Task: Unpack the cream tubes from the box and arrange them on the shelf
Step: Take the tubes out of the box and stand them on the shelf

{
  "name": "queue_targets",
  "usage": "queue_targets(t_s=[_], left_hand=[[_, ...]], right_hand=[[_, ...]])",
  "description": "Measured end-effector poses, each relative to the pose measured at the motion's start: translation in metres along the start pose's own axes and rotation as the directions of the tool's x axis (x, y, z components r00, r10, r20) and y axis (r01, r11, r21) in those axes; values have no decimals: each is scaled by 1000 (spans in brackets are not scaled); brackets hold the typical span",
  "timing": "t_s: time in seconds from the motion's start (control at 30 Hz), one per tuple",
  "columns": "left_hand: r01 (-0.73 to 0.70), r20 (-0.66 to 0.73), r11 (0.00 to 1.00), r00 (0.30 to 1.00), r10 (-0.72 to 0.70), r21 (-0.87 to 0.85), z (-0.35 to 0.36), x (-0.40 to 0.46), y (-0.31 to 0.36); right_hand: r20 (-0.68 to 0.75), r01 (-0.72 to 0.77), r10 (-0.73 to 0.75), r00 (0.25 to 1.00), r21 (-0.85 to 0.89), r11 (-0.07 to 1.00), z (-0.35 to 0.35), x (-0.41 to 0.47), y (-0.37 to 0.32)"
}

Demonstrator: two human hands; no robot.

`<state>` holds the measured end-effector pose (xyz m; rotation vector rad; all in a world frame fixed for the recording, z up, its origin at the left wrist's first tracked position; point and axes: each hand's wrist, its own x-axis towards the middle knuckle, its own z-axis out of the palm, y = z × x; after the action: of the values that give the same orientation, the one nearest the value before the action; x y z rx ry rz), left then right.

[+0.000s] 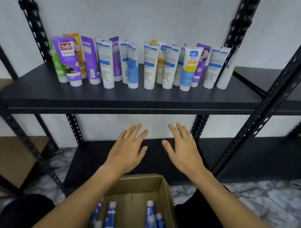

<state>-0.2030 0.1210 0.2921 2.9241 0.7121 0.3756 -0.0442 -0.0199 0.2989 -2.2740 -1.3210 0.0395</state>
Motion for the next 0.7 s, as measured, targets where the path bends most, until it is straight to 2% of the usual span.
queue_targets(t_s=[0.17, 0.4, 0.57, 0.7], left_hand=[[170, 160, 984, 974, -160, -49, 39, -64, -47], [288, 328, 956, 910, -255, -58, 93, -114, -84], [353, 505, 925, 829, -240, -140, 133, -137, -88], [369, 637, 923, 738, -221, -108, 165, -153, -88]], right_hand=[[233, -32, 25, 972, 27, 999, 69, -32, -23], [500, -33, 64, 864, -70, 997, 151, -65, -22], [692, -20, 106, 714, -131, 991, 187, -85, -13], [786, 0, 155, 599, -193, 981, 204, -90, -1]])
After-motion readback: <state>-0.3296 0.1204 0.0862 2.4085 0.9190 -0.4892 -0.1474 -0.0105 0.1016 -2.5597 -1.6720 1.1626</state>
